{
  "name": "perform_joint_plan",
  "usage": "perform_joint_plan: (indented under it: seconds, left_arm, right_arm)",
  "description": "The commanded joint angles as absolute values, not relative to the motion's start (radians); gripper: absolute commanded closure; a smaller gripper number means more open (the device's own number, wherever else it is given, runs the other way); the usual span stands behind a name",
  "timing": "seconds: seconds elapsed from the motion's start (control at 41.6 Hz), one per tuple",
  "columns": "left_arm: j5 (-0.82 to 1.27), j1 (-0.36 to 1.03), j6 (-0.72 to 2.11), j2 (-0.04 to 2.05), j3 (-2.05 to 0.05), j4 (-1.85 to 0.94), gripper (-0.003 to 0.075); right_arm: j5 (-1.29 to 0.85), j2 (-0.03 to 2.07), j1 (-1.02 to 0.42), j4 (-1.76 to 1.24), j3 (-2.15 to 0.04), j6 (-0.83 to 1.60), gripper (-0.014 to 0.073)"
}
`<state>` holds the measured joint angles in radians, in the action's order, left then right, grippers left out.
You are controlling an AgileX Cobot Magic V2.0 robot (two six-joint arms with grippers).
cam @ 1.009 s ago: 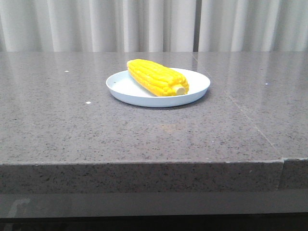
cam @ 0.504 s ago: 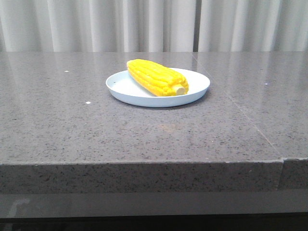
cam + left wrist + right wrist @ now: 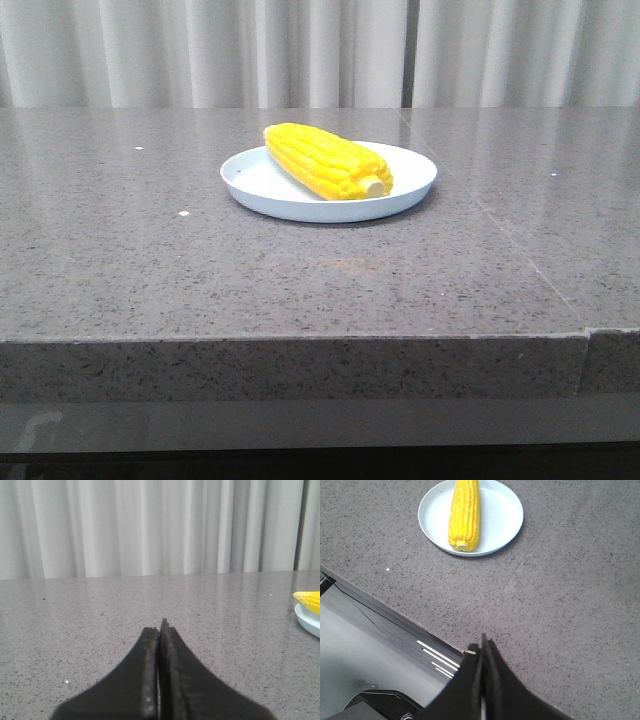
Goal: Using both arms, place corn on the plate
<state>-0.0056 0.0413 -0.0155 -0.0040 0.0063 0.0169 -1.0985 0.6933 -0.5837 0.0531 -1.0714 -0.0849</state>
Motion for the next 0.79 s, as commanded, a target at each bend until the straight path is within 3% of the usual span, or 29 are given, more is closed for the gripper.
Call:
perform_joint_plan:
  seconds: [0.0,0.408,0.528,0.769]
  left_arm:
    - [-0.088,0.042,-0.014,-0.023,0.009,0.008,0.074]
    - [-0.088,0.042,-0.014,-0.023,0.009,0.008,0.074]
    - [-0.088,0.042,-0.014,-0.023,0.009,0.008,0.074]
    - [-0.088,0.04,-0.014,-0.023,0.009,0.008,0.074]
  right_arm:
    - [-1.039,0.693,-0.582,0.068,-1.097,-0.076,0.0662]
    - [-1.024,0.68,-0.573,0.075,-1.07,-0.076,0.0662]
    - [-0.901,0.61,-0.474,0.076,-0.963,-0.076,0.0662]
    - [-0.458,0.335,-0.178,0.078,-0.567,-0.076,0.0662]
